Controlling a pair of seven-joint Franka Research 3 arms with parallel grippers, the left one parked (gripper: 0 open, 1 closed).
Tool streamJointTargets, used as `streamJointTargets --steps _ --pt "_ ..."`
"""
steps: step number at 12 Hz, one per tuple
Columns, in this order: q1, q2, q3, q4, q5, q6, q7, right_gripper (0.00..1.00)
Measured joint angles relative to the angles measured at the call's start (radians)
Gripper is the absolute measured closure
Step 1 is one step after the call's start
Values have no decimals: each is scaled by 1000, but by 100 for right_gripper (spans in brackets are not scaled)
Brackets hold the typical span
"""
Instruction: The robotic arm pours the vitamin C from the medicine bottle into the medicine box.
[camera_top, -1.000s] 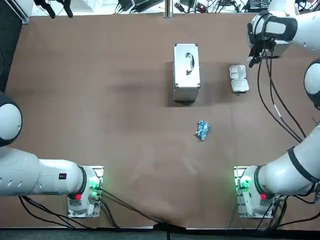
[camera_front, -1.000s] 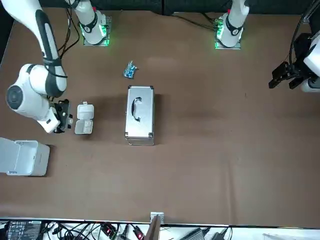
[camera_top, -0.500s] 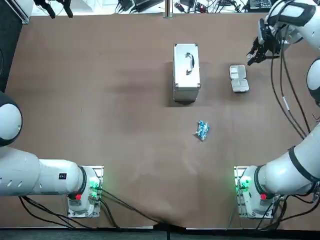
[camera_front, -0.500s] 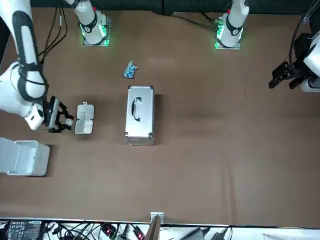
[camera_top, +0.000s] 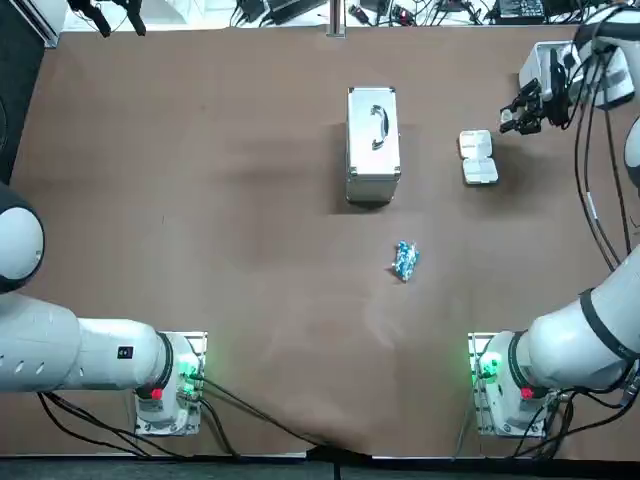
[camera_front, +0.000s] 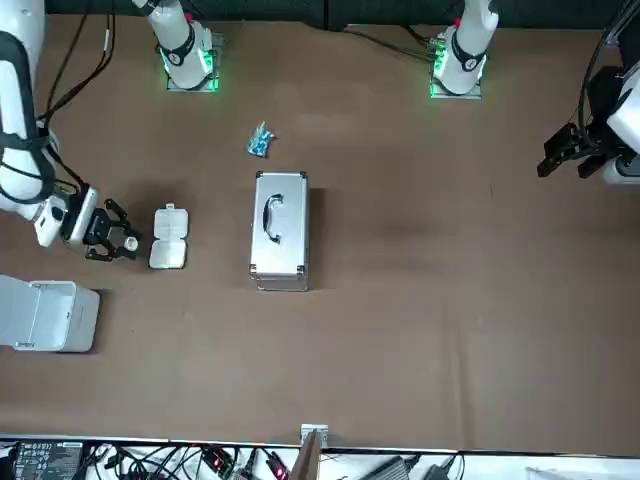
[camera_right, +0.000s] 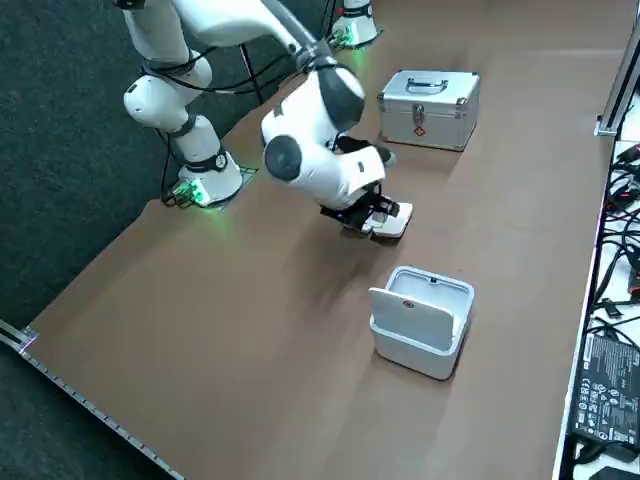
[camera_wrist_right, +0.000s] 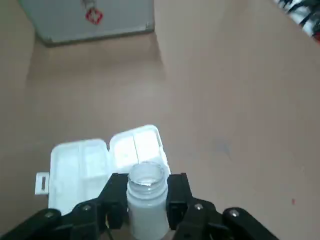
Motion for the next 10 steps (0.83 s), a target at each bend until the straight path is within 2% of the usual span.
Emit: streamJointTargets --steps 2,4,6,10 --pt "-38 11 -2 -25 98 -44 -78 57" --pt "-70 24 -3 -40 150 -69 -134 57" --pt "-125 65 -11 -48 220 -165 -198 57" --pt "-207 131 -13 -48 262 -249 -258 57"
